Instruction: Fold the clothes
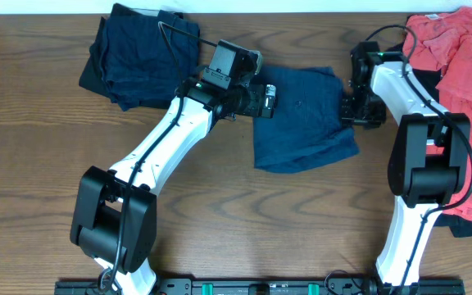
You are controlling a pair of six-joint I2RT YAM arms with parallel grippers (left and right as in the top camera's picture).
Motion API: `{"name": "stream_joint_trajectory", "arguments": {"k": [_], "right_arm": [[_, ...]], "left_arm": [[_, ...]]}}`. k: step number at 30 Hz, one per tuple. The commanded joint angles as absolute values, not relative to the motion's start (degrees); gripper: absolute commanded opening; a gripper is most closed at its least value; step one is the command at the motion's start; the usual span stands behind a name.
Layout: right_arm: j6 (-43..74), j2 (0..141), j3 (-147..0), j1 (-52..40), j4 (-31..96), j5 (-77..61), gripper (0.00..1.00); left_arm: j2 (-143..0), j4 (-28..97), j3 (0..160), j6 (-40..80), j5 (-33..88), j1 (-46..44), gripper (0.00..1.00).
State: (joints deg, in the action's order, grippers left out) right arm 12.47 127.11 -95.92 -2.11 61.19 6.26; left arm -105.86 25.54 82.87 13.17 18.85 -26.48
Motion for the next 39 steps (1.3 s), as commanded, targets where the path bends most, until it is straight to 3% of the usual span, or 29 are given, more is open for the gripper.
{"name": "stream_joint_trajectory", "arguments": {"k": [1, 9, 14, 28, 39], "right_arm": [[11.7, 127.0, -98.8, -1.8, 61.6, 4.5, 0.49], [11.7, 127.0, -116.0, -0.5, 71.6, 1.8, 0.49], [11.8, 127.0, -125.3, 2.1, 73.7, 0.1, 0.55], [11.8, 127.0, -127.0, 5.1, 73.8, -2.2, 0.56], [11.0, 127.0, -127.0, 5.1, 75.4, -1.5, 0.55]], "left_arm": [[-106.0, 25.7, 83.3, 12.1, 18.0, -26.6, 0.98], [-106.1, 26.9, 82.2, 12.0, 19.7, -29.6, 0.98], [-107.8, 25.9, 81.9, 7.4, 19.5, -32.1, 0.98], [-119.2, 25.1, 81.9, 4.6, 22.2, -34.4, 0.98], [-121.8, 20.9, 81.9, 1.6, -3.6, -33.0, 0.98]]}}
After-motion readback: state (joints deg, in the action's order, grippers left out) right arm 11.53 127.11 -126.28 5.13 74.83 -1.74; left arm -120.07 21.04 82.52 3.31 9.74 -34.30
